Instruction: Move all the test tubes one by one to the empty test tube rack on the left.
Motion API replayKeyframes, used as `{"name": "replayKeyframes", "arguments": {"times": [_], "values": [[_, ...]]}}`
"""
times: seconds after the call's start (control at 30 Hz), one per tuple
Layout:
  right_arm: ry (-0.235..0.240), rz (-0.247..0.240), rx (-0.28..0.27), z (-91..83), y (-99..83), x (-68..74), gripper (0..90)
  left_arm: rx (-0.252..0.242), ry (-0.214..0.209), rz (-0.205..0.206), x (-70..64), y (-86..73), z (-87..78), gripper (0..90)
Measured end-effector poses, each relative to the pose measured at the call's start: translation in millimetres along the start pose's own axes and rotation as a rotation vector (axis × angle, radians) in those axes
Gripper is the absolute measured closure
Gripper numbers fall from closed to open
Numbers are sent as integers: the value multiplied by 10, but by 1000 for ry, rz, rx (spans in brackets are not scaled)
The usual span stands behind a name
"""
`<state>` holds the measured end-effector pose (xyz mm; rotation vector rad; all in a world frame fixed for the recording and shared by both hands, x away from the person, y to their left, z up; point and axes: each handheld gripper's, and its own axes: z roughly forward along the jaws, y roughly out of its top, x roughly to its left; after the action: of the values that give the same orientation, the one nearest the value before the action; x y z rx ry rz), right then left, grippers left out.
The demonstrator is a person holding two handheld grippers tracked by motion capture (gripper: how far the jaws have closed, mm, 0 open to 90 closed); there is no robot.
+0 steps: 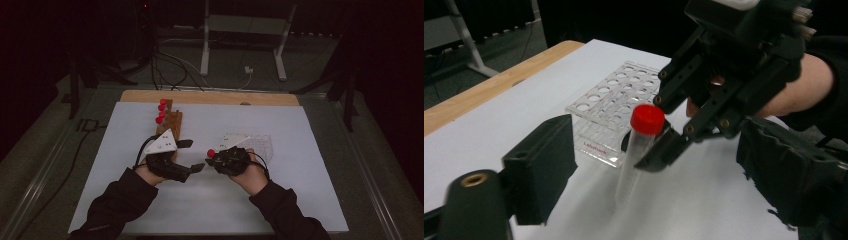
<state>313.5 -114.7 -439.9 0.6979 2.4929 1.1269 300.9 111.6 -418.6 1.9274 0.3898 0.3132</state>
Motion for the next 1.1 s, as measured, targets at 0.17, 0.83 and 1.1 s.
{"name": "replayKeyframes", "arguments": {"times": [0.17,0.83,1.1], "values": [[10,1,2,8,-10,10,749,6,8,23,-1,15,112,340],[10,6,1,-29,-2,-7,748,46,31,86,-10,19,376,716],[28,15,-36,-55,-4,-17,622,46,48,82,14,67,331,722]]}}
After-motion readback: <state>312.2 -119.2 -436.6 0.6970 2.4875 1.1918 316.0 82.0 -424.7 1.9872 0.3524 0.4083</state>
